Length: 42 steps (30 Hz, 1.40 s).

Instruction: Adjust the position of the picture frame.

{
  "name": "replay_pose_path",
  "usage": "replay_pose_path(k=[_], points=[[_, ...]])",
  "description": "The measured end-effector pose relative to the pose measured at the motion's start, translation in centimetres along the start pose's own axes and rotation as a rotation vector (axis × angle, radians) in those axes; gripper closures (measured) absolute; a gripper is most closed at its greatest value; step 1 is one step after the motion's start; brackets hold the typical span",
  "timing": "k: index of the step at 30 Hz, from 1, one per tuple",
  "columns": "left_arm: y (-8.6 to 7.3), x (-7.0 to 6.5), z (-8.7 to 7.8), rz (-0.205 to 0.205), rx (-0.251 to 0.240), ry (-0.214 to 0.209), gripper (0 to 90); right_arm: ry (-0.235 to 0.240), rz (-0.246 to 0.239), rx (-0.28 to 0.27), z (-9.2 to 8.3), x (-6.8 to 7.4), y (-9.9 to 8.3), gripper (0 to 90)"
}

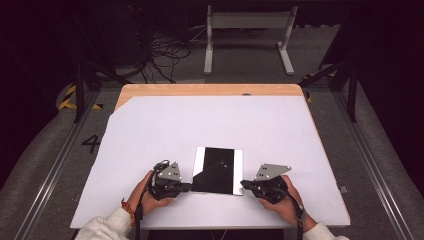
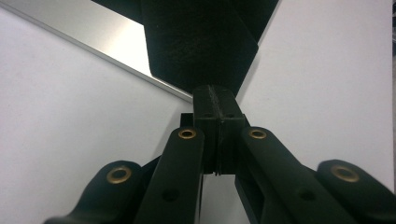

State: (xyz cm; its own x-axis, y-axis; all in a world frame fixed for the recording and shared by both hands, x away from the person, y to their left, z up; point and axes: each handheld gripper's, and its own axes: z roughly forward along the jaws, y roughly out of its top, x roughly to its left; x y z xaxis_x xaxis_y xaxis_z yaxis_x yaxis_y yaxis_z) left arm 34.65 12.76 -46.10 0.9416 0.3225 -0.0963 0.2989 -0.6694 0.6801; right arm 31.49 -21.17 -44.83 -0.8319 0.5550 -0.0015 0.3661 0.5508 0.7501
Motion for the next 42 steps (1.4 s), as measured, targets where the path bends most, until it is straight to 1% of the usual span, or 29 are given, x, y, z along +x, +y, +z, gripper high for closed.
replay_pose_path(k=[1, 3, 4, 8, 9, 12, 14, 15, 16, 18, 20, 22, 25, 27, 30, 32, 35, 36, 38, 40, 42], points=[[0.1, -0.1, 0.0, 0.006, 0.005, 0.002, 89.7, 0.004, -0.007, 0.003, -0.2, 0.3, -0.2, 90.0], [0.1, -0.4, 0.1, 0.009, 0.004, -0.001, 89.6, 0.015, -0.003, 0.003, -0.5, 0.8, -0.6, 90.0], [0.2, -0.4, 0.1, 0.013, 0.005, -0.001, 89.6, 0.013, -0.008, 0.007, -0.6, 1.0, -0.8, 90.0], [0.3, -0.5, 0.3, 0.013, 0.006, -0.013, 89.6, 0.014, -0.007, 0.008, -1.0, 1.2, -1.3, 90.0], [0.4, -0.6, 0.4, 0.008, 0.008, -0.02, 89.6, 0.016, -0.007, 0.002, -1.1, 1.3, -1.3, 90.0], [0.5, -0.7, 0.5, 0.014, 0.005, -0.023, 89.6, 0.006, -0.018, -0.014, -1.4, 1.5, -1.6, 90.0], [0.6, -0.8, 0.6, 0.02, 0.008, -0.023, 89.5, 0.001, -0.026, -0.008, -1.4, 1.7, -1.7, 90.0], [0.6, -0.9, 0.7, 0.021, 0.006, -0.03, 89.5, 0.005, -0.025, -0.005, -1.4, 1.7, -1.7, 90.0], [0.7, -1.0, 0.8, 0.019, 0.002, -0.034, 89.5, 0.0, -0.03, -0.003, -1.4, 1.8, -1.7, 90.0], [0.8, -1.2, 1.0, 0.028, 0.002, -0.036, 89.4, -0.003, -0.031, -0.001, -1.3, 1.7, -1.8, 90.0], [1.0, -1.3, 1.1, 0.036, 0.001, -0.036, 89.3, -0.018, -0.037, 0.004, -1.2, 1.7, -1.8, 90.0], [1.1, -1.5, 1.3, 0.034, 0.0, -0.042, 89.3, -0.031, -0.038, -0.001, -1.3, 1.6, -2.0, 90.0], [1.2, -1.6, 1.5, 0.038, -0.002, -0.051, 89.2, -0.029, -0.032, -0.002, -1.4, 1.4, -2.0, 90.0], [1.5, -1.8, 1.7, 0.048, -0.006, -0.053, 89.1, -0.027, -0.027, 0.002, -1.4, 1.4, -2.1, 90.0], [1.6, -1.9, 1.9, 0.052, -0.006, -0.056, 89.0, -0.035, -0.034, 0.012, -1.3, 1.4, -2.1, 90.0], [1.8, -2.0, 2.1, 0.053, -0.008, -0.068, 88.6, -0.049, -0.039, 0.013, -1.5, 1.2, -2.1, 90.0], [2.2, -2.3, 2.4, 0.076, 0.0, -0.07, 87.5, -0.064, -0.029, 0.013, -1.7, 0.9, -2.2, 90.0], [2.3, -2.4, 2.5, 0.072, 0.003, -0.074, 87.5, -0.067, -0.019, 0.012, -1.9, 0.7, -2.2, 90.0], [2.5, -2.4, 2.8, 0.08, -0.001, -0.079, 87.6, -0.078, -0.016, 0.021, -2.0, 0.5, -2.5, 90.0], [2.7, -2.4, 2.9, 0.08, 0.004, -0.089, 87.6, -0.086, -0.002, 0.023, -2.2, 0.2, -2.7, 90.0], [3.0, -2.5, 3.3, 0.088, -0.003, -0.093, 87.7, -0.095, 0.012, 0.019, -2.2, 0.0, -2.8, 90.0]])
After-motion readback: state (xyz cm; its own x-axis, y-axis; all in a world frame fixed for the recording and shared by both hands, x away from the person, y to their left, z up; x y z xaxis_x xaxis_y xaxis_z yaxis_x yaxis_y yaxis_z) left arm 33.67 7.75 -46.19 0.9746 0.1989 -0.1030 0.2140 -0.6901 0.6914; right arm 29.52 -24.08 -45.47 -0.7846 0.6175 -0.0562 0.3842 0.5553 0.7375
